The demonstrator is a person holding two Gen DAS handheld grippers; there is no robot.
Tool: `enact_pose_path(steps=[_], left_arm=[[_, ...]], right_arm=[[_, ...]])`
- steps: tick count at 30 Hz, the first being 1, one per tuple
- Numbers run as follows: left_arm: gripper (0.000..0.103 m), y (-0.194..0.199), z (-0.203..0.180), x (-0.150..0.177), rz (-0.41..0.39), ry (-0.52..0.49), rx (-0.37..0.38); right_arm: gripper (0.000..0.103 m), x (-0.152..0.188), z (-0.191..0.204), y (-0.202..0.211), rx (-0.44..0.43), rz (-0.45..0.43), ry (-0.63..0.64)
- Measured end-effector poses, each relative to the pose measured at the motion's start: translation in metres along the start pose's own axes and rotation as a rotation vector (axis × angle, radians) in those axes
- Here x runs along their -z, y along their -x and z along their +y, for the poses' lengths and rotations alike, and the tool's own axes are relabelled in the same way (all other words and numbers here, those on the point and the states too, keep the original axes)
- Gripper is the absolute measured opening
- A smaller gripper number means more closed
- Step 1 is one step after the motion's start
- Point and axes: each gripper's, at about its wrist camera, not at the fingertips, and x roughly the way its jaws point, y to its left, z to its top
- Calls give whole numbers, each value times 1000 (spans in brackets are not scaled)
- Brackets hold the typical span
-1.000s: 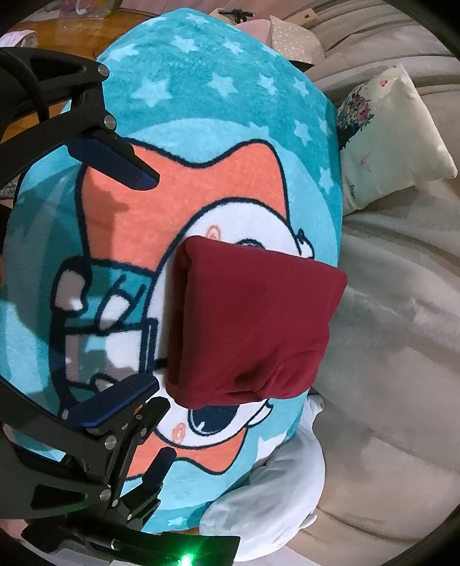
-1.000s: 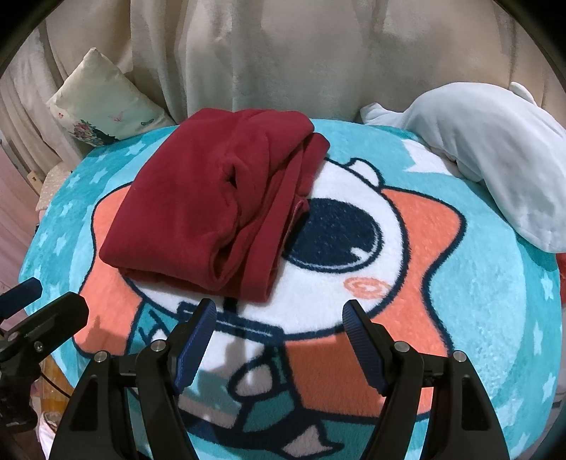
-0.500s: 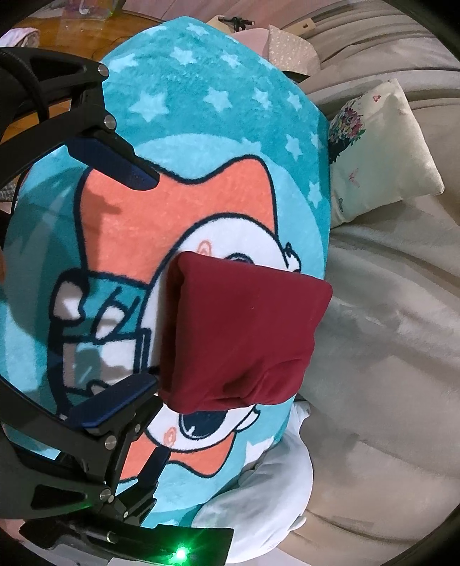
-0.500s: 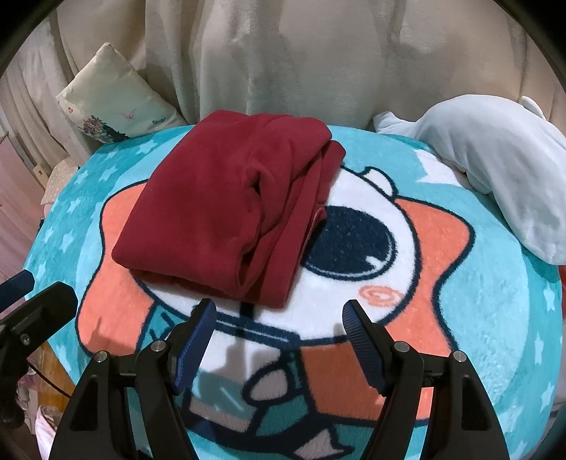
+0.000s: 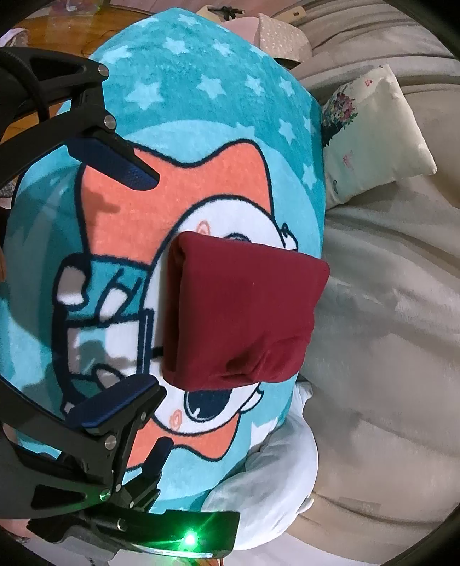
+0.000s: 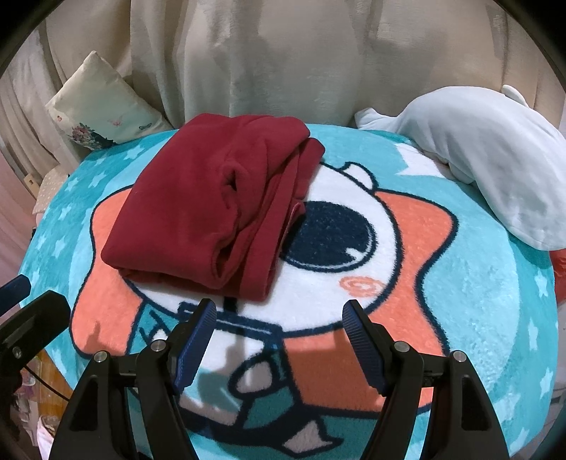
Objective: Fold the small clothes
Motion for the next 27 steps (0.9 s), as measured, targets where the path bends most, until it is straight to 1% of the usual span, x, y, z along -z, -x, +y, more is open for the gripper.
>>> enact_pose_path(steps=[7, 10, 15, 27], left_arm=[[103, 0, 4, 0, 11, 26, 6], [103, -1, 7, 0, 20, 34, 24], [103, 0, 9, -1, 12, 35, 49], [103, -9, 11, -2, 34, 31, 49]], right_arm=[[78, 1, 10, -1, -10, 0, 36], [78, 0, 12, -1, -10, 0, 34], [78, 1, 15, -2, -11, 3, 44], [78, 1, 14, -4, -6, -11, 39]])
